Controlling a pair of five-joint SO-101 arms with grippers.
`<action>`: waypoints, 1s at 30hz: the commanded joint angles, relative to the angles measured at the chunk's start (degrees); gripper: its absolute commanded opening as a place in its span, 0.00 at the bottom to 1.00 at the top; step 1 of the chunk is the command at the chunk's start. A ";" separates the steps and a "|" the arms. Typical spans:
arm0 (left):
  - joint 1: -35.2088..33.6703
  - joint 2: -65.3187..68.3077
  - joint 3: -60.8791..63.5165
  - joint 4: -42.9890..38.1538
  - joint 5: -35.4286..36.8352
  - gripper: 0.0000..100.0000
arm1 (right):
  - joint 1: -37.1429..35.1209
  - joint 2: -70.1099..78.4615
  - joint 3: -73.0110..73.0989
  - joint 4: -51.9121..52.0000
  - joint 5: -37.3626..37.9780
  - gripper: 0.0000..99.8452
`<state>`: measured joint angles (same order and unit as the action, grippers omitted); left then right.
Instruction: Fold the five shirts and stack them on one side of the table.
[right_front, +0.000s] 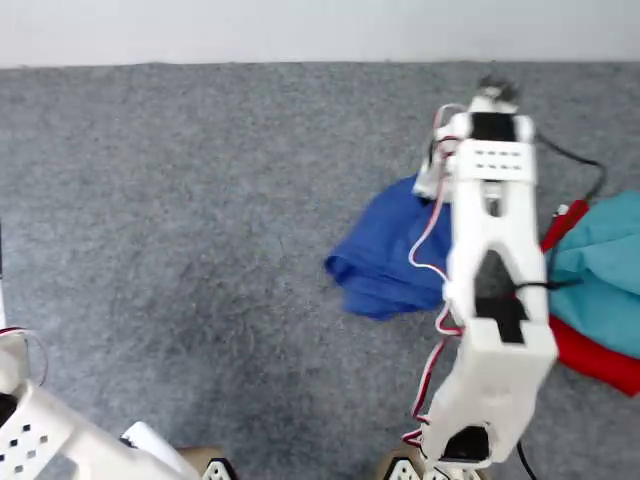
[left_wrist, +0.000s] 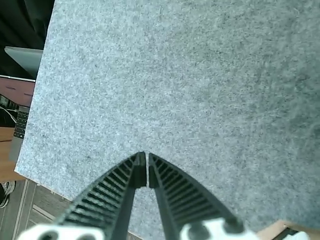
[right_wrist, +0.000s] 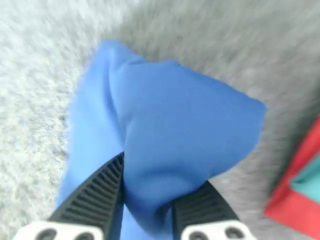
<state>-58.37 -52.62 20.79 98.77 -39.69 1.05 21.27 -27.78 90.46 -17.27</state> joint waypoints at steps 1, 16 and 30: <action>0.18 -0.09 -0.04 -0.88 -0.53 0.02 | 1.10 -8.48 -2.99 2.15 4.57 0.01; -0.18 -0.62 -0.04 -1.76 -0.53 0.02 | -7.60 -12.79 -2.99 6.20 5.54 0.01; -0.26 -0.62 -0.31 -1.67 -0.53 0.02 | -22.46 -19.65 -2.55 -1.36 5.36 0.01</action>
<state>-58.37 -52.62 20.97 97.71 -39.69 -24.79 3.08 -27.78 91.16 -12.09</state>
